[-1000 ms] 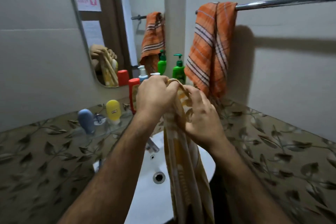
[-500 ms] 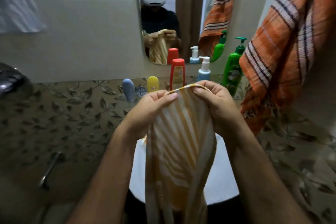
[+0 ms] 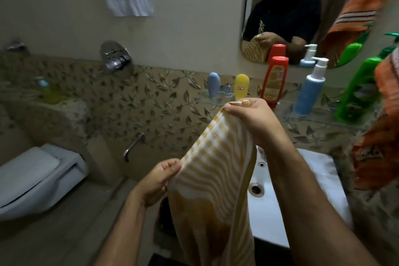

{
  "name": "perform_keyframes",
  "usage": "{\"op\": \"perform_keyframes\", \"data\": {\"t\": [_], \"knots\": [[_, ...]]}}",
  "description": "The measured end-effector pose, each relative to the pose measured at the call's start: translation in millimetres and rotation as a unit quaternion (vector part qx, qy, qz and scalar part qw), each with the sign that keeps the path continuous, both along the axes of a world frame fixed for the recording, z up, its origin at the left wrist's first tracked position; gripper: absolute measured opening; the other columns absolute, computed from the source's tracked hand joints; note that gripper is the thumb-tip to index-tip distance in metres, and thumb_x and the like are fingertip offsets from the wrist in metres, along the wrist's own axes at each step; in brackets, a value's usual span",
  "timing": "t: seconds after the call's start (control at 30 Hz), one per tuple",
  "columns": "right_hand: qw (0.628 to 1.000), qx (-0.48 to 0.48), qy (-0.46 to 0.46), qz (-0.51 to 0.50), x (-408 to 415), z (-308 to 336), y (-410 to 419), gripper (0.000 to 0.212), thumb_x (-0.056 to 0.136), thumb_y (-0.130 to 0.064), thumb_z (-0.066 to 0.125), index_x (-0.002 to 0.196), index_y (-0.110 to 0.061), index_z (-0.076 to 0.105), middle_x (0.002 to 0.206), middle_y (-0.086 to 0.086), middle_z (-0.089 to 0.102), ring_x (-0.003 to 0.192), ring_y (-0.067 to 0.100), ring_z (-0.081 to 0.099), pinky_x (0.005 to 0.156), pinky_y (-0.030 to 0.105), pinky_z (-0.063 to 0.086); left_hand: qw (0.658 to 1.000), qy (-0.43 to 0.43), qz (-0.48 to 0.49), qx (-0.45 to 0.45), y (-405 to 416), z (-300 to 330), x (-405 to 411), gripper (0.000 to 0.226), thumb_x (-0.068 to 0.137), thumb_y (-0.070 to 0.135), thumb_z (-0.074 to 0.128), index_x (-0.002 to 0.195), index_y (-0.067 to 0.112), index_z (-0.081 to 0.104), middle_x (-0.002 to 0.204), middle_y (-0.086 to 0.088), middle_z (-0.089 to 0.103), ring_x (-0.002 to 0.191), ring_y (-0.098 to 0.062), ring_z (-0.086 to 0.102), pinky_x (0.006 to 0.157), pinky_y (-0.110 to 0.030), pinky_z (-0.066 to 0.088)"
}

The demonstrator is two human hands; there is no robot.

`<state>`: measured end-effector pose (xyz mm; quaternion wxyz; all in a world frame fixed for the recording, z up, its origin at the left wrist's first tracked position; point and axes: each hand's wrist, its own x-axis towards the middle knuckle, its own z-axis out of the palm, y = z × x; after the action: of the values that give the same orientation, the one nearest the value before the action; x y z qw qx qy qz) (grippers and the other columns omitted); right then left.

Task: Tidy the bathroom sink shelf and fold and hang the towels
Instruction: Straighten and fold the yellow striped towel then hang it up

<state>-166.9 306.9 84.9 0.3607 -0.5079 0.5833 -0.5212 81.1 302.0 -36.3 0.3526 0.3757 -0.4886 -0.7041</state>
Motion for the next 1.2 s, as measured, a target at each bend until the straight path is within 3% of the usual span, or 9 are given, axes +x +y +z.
{"op": "perform_keyframes", "data": {"t": [0.13, 0.33, 0.47, 0.57, 0.73, 0.87, 0.97, 1.07, 1.2], "knots": [[0.989, -0.004, 0.134, -0.067, 13.5, -13.7, -11.4, 0.024, 0.082, -0.029, 0.076, 0.074, -0.007, 0.071, 0.069, 0.005, 0.069, 0.065, 0.018, 0.062, 0.065, 0.035, 0.050, 0.981, -0.013, 0.166, -0.102, -2.7, 42.9, 11.5, 0.021, 0.082, 0.026, 0.075, 0.070, 0.011, 0.064, 0.064, -0.004, 0.063, 0.056, -0.009, 0.055, 0.058, -0.025, 0.044], [0.961, -0.044, 0.271, -0.037, 86.9, -4.6, -16.3, 0.032, 0.091, -0.030, 0.061, 0.069, -0.008, 0.068, 0.063, 0.005, 0.065, 0.066, 0.026, 0.059, 0.061, 0.038, 0.046, 0.889, -0.235, 0.289, -0.267, -14.9, 117.5, 53.9, 0.027, 0.090, 0.023, 0.067, 0.072, 0.002, 0.065, 0.062, -0.004, 0.050, 0.059, -0.014, 0.041, 0.059, -0.027, 0.032], [0.978, -0.023, 0.201, 0.055, 131.8, 1.1, -13.4, 0.049, 0.097, -0.041, 0.052, 0.080, 0.004, 0.063, 0.066, 0.012, 0.055, 0.065, 0.028, 0.052, 0.062, 0.040, 0.042, 0.884, -0.243, 0.276, -0.288, -11.4, 132.7, 73.6, 0.024, 0.089, 0.025, 0.068, 0.075, 0.004, 0.068, 0.064, -0.004, 0.054, 0.060, -0.012, 0.044, 0.058, -0.026, 0.033], [0.942, -0.051, 0.328, -0.047, 142.5, -7.4, -11.4, 0.037, 0.096, -0.040, 0.054, 0.080, -0.011, 0.071, 0.069, 0.005, 0.065, 0.070, 0.024, 0.061, 0.065, 0.039, 0.049, 0.894, -0.229, 0.255, -0.290, -8.9, 127.2, 92.3, 0.021, 0.090, 0.023, 0.067, 0.076, 0.007, 0.070, 0.067, -0.004, 0.058, 0.062, -0.011, 0.048, 0.060, -0.025, 0.038], [0.991, -0.052, 0.100, 0.070, 170.6, -18.3, -6.9, 0.015, 0.093, -0.019, 0.063, 0.087, -0.008, 0.071, 0.066, -0.005, 0.061, 0.061, 0.006, 0.052, 0.057, 0.025, 0.042, 0.933, -0.170, 0.147, -0.282, -14.2, 105.9, 106.9, 0.011, 0.093, 0.015, 0.064, 0.085, 0.016, 0.072, 0.078, 0.004, 0.069, 0.073, -0.001, 0.059, 0.072, -0.018, 0.047], [0.976, -0.039, -0.038, 0.212, 189.0, -33.1, -2.7, 0.034, 0.093, -0.013, 0.064, 0.127, -0.015, 0.060, 0.108, 0.004, 0.070, 0.092, 0.010, 0.064, 0.086, 0.032, 0.052, 0.946, -0.139, 0.045, -0.288, -19.6, 88.2, 115.3, 0.014, 0.095, 0.020, 0.058, 0.092, 0.019, 0.073, 0.096, -0.001, 0.075, 0.094, -0.011, 0.067, 0.088, -0.027, 0.050], [0.977, -0.027, 0.035, 0.207, 191.3, -35.8, -0.8, 0.018, 0.093, -0.021, 0.065, 0.106, -0.011, 0.069, 0.094, 0.015, 0.072, 0.085, 0.015, 0.063, 0.078, 0.035, 0.051, 0.945, -0.141, 0.020, -0.294, -23.7, 81.6, 126.4, 0.014, 0.093, 0.025, 0.062, 0.092, 0.018, 0.073, 0.096, -0.003, 0.074, 0.093, -0.014, 0.068, 0.087, -0.029, 0.050], [0.986, -0.051, 0.095, 0.125, 193.2, -32.6, -0.3, 0.011, 0.092, -0.023, 0.066, 0.084, -0.014, 0.066, 0.067, -0.001, 0.061, 0.063, 0.007, 0.053, 0.057, 0.025, 0.040, 0.959, -0.109, 0.080, -0.250, -27.4, 73.6, 128.6, 0.019, 0.080, 0.036, 0.076, 0.078, 0.017, 0.073, 0.074, 0.003, 0.071, 0.070, -0.006, 0.061, 0.069, -0.024, 0.048], [0.997, -0.049, 0.010, 0.064, 183.4, -21.3, 2.8, 0.012, 0.093, -0.016, 0.064, 0.081, -0.015, 0.065, 0.070, -0.002, 0.058, 0.060, 0.005, 0.053, 0.053, 0.020, 0.043, 0.992, -0.014, 0.046, -0.115, -21.9, 49.4, 133.4, 0.016, 0.089, 0.017, 0.059, 0.080, 0.007, 0.067, 0.063, 0.002, 0.066, 0.053, -0.003, 0.057, 0.050, -0.013, 0.045]]}}
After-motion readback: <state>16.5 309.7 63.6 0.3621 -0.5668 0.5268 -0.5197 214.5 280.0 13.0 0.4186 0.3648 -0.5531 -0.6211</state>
